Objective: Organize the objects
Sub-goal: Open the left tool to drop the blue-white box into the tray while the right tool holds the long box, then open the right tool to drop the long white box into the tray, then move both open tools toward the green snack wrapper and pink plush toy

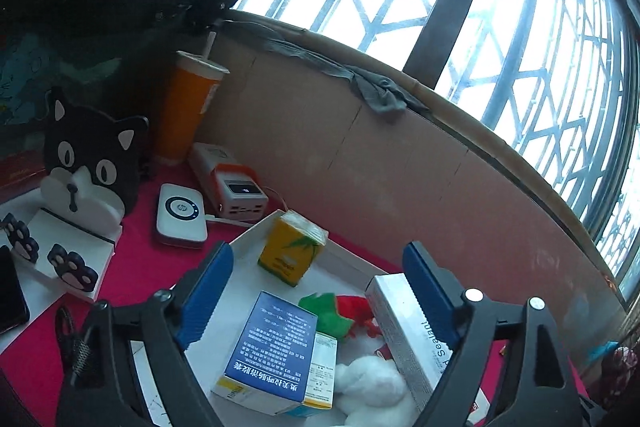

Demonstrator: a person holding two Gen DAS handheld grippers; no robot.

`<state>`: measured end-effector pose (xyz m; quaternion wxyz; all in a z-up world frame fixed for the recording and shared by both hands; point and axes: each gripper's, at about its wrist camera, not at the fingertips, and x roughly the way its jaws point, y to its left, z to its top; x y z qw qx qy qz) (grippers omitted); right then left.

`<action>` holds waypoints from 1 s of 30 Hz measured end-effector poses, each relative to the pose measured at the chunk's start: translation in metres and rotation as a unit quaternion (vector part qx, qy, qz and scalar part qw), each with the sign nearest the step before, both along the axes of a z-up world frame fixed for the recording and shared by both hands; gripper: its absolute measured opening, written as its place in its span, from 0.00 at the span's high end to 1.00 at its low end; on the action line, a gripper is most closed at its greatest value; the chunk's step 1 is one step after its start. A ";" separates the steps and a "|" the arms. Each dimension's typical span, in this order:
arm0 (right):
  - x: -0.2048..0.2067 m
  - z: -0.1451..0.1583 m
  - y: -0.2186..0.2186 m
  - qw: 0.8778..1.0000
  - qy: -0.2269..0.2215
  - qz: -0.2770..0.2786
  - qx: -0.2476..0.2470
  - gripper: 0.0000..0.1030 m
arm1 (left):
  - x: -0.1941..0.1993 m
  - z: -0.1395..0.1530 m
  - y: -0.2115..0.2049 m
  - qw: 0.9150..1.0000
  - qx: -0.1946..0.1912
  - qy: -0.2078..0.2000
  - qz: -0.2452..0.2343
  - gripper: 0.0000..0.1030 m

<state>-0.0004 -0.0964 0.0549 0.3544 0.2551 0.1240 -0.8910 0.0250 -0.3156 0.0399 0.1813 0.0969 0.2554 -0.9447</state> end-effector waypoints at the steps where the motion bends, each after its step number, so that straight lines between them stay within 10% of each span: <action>1: 0.000 0.000 0.003 1.000 -0.001 -0.005 -0.002 0.17 | 0.000 0.000 0.000 1.000 0.000 0.000 -0.001 0.16; 30: -0.030 -0.009 0.102 0.991 -0.028 -0.130 -0.032 0.10 | -0.014 0.007 0.056 0.994 -0.083 -0.014 -0.073 0.13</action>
